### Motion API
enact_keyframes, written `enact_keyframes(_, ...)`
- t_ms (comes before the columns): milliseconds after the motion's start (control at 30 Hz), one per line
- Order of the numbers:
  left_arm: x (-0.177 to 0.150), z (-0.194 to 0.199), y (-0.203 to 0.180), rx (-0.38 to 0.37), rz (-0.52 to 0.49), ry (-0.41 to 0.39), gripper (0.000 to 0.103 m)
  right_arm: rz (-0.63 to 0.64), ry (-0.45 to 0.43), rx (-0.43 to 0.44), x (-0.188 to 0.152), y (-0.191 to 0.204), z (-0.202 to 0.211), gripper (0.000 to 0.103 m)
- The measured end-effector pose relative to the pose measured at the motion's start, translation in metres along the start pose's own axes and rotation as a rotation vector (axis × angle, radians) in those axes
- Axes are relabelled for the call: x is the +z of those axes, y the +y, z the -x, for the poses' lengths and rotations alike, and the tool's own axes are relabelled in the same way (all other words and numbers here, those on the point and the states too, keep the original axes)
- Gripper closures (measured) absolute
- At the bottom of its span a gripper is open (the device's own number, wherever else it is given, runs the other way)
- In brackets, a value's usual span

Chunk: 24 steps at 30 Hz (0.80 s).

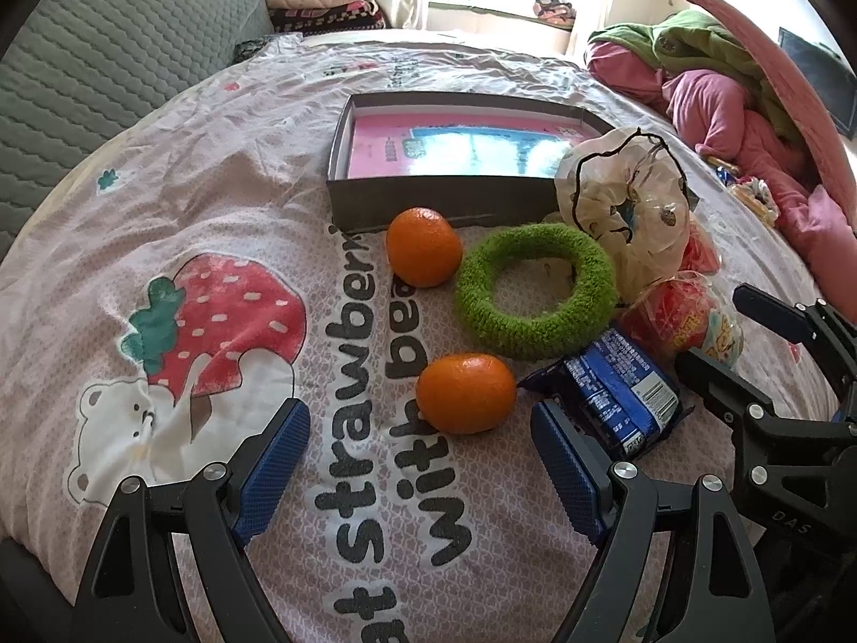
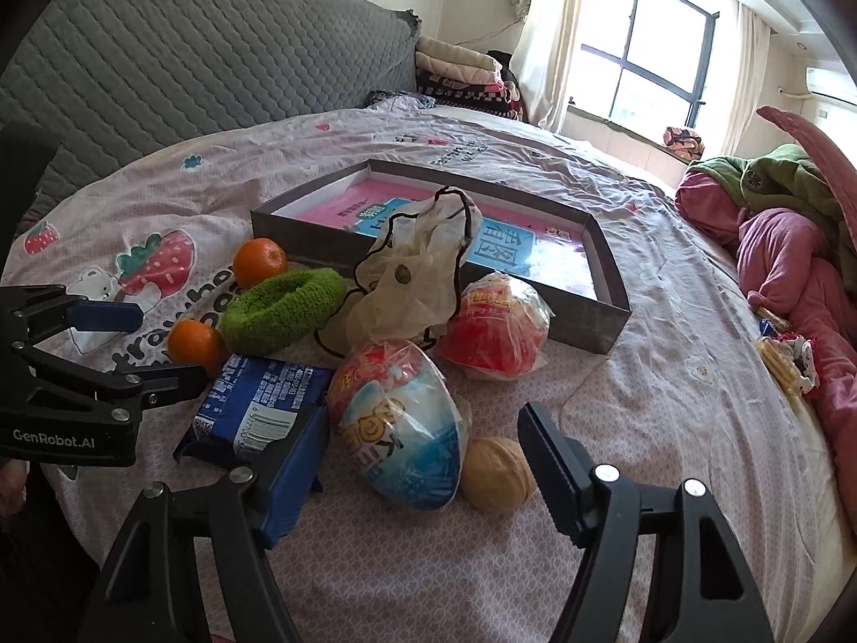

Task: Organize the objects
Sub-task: 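Close left gripper on the orange while right gripper closes on the wrapped egg toy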

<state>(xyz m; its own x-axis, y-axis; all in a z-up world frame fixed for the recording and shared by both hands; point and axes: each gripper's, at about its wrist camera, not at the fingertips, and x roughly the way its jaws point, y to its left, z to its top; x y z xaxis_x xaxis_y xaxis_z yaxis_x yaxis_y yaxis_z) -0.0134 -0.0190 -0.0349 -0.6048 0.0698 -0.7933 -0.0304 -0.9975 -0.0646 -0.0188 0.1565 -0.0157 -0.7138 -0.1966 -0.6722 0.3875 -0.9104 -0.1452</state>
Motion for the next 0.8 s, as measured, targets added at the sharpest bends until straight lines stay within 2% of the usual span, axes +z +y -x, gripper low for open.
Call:
enact_keyframes(233,0.002,-0.007,0.0,-0.011,0.003,0.005,0.018,0.023,0.016,0.004,0.003,0.002,-0.007,0.031)
enact_keyframes(400,0.004,-0.012,-0.001,-0.019,0.007,0.002,0.018,0.04,0.031,0.01,0.003,0.004,-0.013,0.037)
enact_keyframes(567,0.004,-0.014,-0.002,-0.027,0.003,-0.001,0.018,0.071,0.034,0.011,0.006,0.007,-0.018,0.047)
enact_keyframes(800,0.007,-0.018,-0.002,-0.043,0.007,-0.002,0.02,0.095,0.025,0.023,0.007,0.009,-0.019,0.049)
